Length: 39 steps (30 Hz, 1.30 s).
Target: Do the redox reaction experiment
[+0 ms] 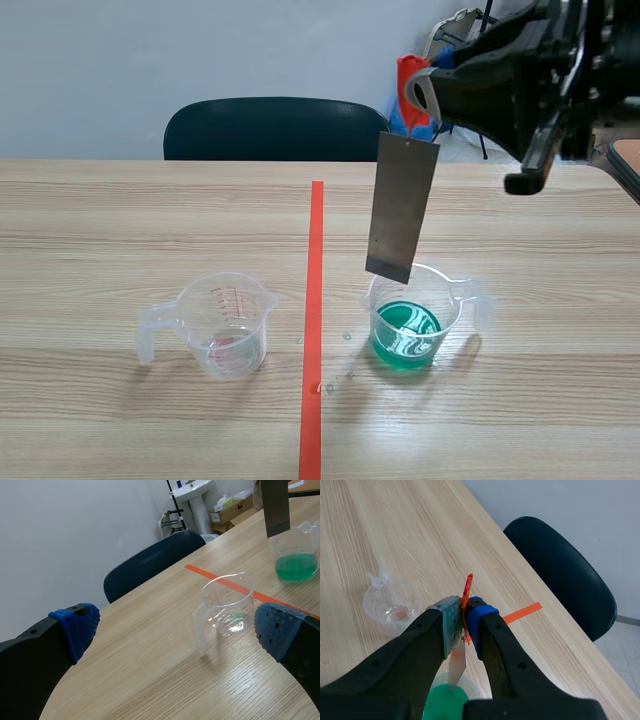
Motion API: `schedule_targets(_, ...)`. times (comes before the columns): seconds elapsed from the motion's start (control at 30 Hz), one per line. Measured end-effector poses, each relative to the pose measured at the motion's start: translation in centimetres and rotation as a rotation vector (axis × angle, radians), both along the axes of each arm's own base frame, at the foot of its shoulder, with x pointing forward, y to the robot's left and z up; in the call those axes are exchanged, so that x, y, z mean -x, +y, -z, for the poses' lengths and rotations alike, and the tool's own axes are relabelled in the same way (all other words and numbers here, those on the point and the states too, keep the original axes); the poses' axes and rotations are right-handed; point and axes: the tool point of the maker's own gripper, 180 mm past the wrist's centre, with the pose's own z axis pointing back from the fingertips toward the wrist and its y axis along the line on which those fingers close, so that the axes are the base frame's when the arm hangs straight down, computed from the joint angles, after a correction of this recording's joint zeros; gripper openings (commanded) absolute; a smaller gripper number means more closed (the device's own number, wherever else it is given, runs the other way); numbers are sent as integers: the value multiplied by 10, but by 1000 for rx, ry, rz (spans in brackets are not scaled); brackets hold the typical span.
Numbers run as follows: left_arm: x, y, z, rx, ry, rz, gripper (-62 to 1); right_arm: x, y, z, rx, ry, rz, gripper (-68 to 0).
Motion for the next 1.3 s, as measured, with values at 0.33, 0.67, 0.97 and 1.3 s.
schedule_targets(0.33,0,0,0,0,0,0,14,17,-15,17,3,60,-9,-667)
schedule_targets(0.67,0,0,0,0,0,0,14,18,-19,16,-1,58,-3,-667)
schedule_targets(0.97,0,0,0,0,0,0,14,13,-23,9,1,29,11,-667)
schedule_targets(1.3,0,0,0,0,0,0,14,13,-23,9,5,31,12,-667)
